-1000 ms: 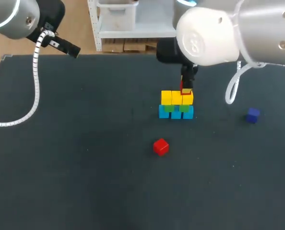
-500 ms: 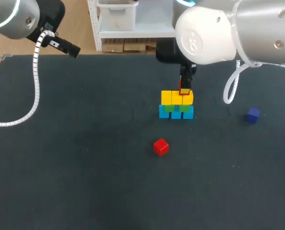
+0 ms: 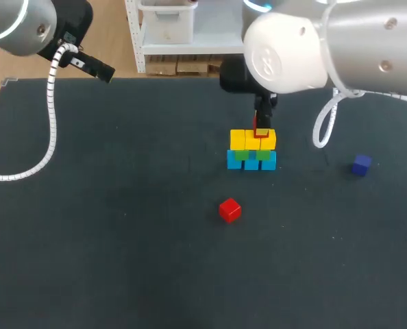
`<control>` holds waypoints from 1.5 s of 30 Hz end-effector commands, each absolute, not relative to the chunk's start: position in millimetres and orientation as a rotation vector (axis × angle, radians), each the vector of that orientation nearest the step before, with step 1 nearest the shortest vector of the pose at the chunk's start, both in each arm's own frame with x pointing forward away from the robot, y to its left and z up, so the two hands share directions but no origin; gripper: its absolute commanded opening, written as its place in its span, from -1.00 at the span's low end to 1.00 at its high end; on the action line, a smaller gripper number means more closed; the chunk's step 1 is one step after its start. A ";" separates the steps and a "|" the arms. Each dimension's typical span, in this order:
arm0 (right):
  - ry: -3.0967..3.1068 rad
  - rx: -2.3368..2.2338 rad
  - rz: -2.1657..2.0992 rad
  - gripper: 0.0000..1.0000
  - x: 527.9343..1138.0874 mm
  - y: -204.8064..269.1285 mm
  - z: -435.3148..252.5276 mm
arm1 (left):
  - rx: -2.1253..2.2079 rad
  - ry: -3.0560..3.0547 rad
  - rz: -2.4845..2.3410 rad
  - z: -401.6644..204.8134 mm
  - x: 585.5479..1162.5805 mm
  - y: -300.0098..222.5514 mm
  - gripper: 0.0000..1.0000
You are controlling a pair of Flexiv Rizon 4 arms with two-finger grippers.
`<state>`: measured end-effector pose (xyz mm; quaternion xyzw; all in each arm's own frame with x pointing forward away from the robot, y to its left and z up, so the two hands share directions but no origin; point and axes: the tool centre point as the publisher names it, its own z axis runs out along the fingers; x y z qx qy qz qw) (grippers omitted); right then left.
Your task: Place the blue cubes, place green cubes on the blue cubes, place the yellow cubes on the green cubes, then place the red cubes on the yellow cubes, and place purple cube on the red cubes.
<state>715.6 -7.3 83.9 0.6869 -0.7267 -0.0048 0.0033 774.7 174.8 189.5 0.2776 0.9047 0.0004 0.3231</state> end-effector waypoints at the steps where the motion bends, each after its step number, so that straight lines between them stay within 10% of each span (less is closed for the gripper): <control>1: -2.273 2.154 -0.019 -1.00 716.2 -6.9 82.4 | 0.731 2.373 -0.003 189.2 776.0 175.3 1.00; 11: -2.275 2.155 -0.027 -0.94 714.8 -7.4 82.0 | 0.731 2.373 -0.003 189.2 776.0 175.3 1.00; 21: -2.270 2.166 -0.037 1.00 709.7 -8.0 83.9 | 0.731 2.373 -0.003 189.2 776.0 175.3 1.00; 45: -2.678 2.115 -0.057 1.00 711.1 -52.6 140.7 | 0.731 2.373 -0.003 189.2 776.0 175.3 1.00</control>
